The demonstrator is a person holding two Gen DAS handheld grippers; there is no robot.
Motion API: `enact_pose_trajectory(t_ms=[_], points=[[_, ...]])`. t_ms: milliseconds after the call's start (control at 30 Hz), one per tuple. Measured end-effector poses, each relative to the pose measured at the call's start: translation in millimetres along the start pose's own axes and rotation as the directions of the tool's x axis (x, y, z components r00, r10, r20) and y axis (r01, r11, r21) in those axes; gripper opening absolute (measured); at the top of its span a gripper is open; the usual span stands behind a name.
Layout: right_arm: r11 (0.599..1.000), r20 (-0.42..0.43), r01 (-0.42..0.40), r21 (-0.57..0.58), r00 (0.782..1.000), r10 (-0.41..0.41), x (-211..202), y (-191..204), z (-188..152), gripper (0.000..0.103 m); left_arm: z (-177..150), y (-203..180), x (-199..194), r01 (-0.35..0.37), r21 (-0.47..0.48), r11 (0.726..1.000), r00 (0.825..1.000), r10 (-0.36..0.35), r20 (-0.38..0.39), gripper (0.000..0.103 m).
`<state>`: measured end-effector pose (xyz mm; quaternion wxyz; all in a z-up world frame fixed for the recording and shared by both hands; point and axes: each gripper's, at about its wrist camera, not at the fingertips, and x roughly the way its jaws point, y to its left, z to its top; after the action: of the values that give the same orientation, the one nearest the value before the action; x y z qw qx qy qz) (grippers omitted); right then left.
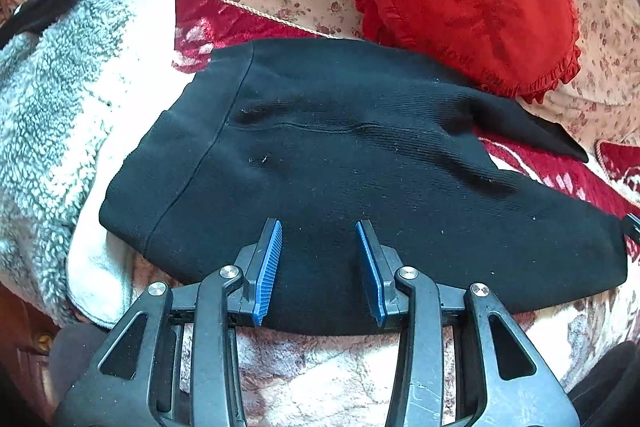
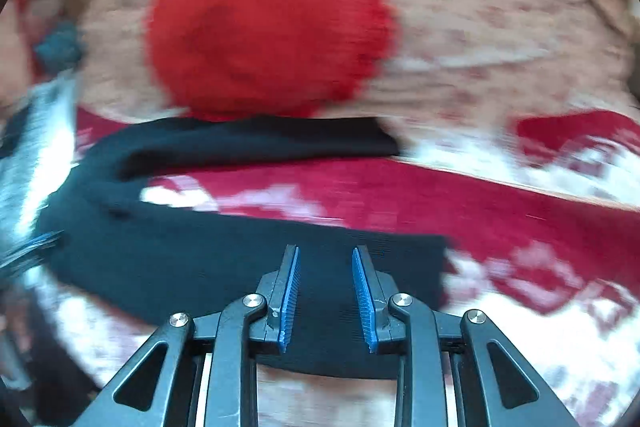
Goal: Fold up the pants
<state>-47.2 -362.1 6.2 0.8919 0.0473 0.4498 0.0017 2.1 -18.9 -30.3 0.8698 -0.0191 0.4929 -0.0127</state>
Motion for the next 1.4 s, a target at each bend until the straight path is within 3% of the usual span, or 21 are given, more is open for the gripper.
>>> enact_pose_trajectory(t_ms=[200, 267, 333, 400, 567, 633, 767, 900, 1133, 1300, 1400], points=[[0.974, -0.04, -0.195, -0.115, 0.981, 0.192, 36, 88, -2, 0.025, 5, 3, 7, -0.012, -0.001, 1.0, 1.0, 0.012, 0.006, 0.037], [0.966, -0.061, -0.217, -0.142, 0.976, 0.21, 47, 106, -3, 0.025, 7, 4, 11, -0.013, 0.0, 1.0, 1.0, 0.013, 0.001, 0.038], [0.957, -0.081, -0.235, -0.169, 0.971, 0.224, 57, 123, -6, 0.025, 9, 5, 17, -0.016, 0.0, 1.0, 1.0, 0.016, -0.005, 0.056], [0.95, -0.111, -0.247, -0.191, 0.967, 0.229, 73, 133, -7, 0.026, 10, 6, 22, -0.013, -0.002, 1.0, 1.0, 0.013, -0.011, 0.065], [0.945, -0.143, -0.239, -0.222, 0.967, 0.211, 87, 141, -3, 0.026, 16, 15, 26, 0.011, -0.009, 1.0, 1.0, -0.011, -0.028, 0.065], [0.937, -0.127, -0.267, -0.223, 0.961, 0.244, 81, 143, 10, 0.027, 22, 25, 21, 0.005, -0.031, 0.999, 1.0, -0.006, -0.009, 0.065], [0.917, -0.086, -0.301, -0.261, 0.953, 0.289, 77, 161, 41, 0.038, 37, 53, 25, -0.009, -0.093, 0.996, 1.0, 0.009, -0.01, 0.065], [0.878, -0.05, -0.309, -0.365, 0.949, 0.313, 93, 202, 86, 0.044, 53, 63, 40, -0.005, -0.101, 0.995, 0.999, 0.001, -0.039, 0.065], [0.795, -0.12, -0.323, -0.513, 0.944, 0.306, 150, 269, 143, 0.047, 65, 74, 65, 0.054, -0.081, 0.995, 0.996, -0.06, -0.069, 0.066], [0.745, -0.207, -0.344, -0.572, 0.939, 0.275, 203, 295, 164, 0.047, 67, 69, 67, 0.049, -0.008, 0.999, 0.997, -0.05, -0.053, 0.071], [0.698, -0.291, -0.375, -0.61, 0.925, 0.242, 230, 302, 162, 0.047, 71, 74, 68, 0.092, -0.028, 0.995, 0.994, -0.094, -0.063, 0.077]])
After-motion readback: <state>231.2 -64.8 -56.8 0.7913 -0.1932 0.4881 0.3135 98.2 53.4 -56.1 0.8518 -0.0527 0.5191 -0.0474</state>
